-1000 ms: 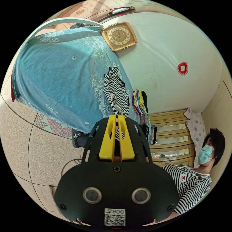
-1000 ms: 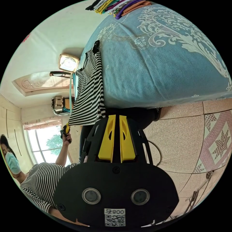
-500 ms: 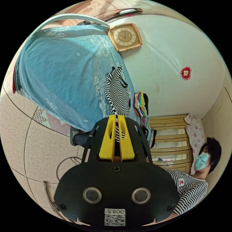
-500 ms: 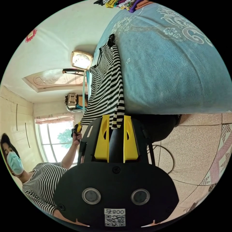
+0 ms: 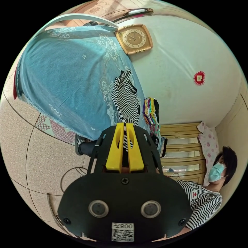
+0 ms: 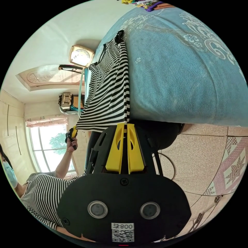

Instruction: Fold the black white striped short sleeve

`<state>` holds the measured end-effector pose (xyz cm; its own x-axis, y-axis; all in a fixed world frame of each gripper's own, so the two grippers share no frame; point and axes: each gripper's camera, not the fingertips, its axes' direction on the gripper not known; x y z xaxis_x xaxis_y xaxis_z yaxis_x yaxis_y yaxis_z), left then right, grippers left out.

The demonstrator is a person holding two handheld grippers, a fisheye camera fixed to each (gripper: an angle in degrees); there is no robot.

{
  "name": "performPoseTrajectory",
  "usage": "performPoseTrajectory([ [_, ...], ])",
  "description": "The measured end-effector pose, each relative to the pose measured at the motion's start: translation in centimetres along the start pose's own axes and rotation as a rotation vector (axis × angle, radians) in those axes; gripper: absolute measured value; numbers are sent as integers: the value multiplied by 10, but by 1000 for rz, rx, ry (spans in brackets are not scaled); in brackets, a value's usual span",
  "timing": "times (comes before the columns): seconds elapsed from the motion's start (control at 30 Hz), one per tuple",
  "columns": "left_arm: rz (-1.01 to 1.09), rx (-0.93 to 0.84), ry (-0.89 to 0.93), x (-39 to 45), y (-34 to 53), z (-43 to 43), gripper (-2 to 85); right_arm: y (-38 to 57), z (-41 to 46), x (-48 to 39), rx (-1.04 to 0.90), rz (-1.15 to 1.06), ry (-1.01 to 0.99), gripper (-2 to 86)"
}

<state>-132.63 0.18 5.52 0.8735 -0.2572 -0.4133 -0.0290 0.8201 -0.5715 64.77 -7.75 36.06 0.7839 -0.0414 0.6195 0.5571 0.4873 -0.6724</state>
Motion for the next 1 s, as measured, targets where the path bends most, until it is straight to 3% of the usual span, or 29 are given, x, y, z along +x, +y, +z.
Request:
performPoseTrajectory([
  [0.33,-19,1,6,12,-4,-12,15,2,-6,0,46,35,20,89],
  [0.53,-40,-2,15,16,-3,-16,15,0,-3,-1,18,42,38,36],
  [0.77,-66,58,116,32,-34,-7,14,-37,-61,-21,100,-37,-134,14],
  [0.87,-5,105,161,74,-87,6,14,-100,-112,-54,150,-120,-170,11],
  [1.0,301,185,228,210,-160,0,13,-174,-230,-162,288,-348,-143,10],
])
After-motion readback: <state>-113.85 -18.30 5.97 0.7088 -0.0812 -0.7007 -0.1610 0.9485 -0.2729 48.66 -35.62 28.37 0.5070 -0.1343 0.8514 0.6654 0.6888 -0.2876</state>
